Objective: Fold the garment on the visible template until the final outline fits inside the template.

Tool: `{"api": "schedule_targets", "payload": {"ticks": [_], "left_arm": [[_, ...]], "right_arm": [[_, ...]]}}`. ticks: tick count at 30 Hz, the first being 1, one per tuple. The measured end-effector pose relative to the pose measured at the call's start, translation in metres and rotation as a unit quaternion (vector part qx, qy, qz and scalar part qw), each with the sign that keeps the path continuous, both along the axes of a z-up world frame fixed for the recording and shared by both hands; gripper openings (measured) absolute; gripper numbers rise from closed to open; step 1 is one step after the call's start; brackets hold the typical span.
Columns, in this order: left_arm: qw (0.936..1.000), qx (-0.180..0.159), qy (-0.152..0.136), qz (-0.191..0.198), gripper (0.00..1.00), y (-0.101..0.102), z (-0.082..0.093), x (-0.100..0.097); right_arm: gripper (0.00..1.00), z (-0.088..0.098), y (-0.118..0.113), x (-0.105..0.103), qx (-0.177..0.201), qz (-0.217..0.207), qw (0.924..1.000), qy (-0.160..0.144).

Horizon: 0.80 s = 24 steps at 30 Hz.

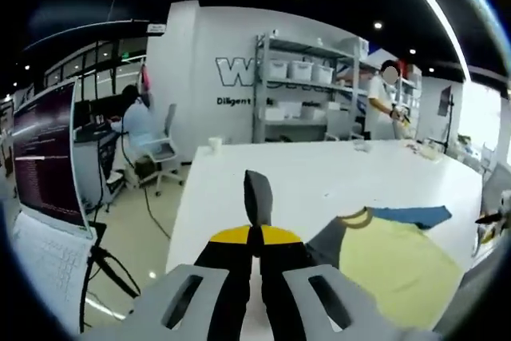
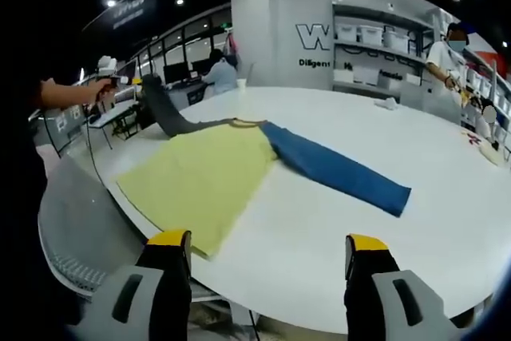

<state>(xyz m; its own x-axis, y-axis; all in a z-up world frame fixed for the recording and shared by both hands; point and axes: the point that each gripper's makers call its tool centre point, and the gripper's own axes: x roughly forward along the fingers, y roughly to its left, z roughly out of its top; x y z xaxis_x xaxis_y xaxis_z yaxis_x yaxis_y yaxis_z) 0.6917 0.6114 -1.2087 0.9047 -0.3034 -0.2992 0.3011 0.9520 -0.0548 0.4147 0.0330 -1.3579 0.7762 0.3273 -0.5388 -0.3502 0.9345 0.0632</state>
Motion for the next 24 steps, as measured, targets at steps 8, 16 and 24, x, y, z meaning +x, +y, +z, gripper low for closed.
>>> {"api": "schedule_targets", "payload": {"ticks": [8,16,24], "left_arm": [[0.9979,-0.021,-0.018,-0.059,0.01,-0.057,0.028,0.002],[0.9927,-0.064,0.004,-0.103,0.01,-0.105,0.043,0.002],[0.9861,-0.076,0.02,-0.147,0.01,-0.153,0.049,0.003]], "right_arm": [[0.88,0.004,0.0,-0.002,-0.003,0.008,0.9999,-0.013],[0.89,0.001,-0.002,-0.008,-0.01,0.009,0.9999,-0.008],[0.89,-0.001,-0.004,-0.012,-0.008,0.0,0.9999,-0.007]]}}
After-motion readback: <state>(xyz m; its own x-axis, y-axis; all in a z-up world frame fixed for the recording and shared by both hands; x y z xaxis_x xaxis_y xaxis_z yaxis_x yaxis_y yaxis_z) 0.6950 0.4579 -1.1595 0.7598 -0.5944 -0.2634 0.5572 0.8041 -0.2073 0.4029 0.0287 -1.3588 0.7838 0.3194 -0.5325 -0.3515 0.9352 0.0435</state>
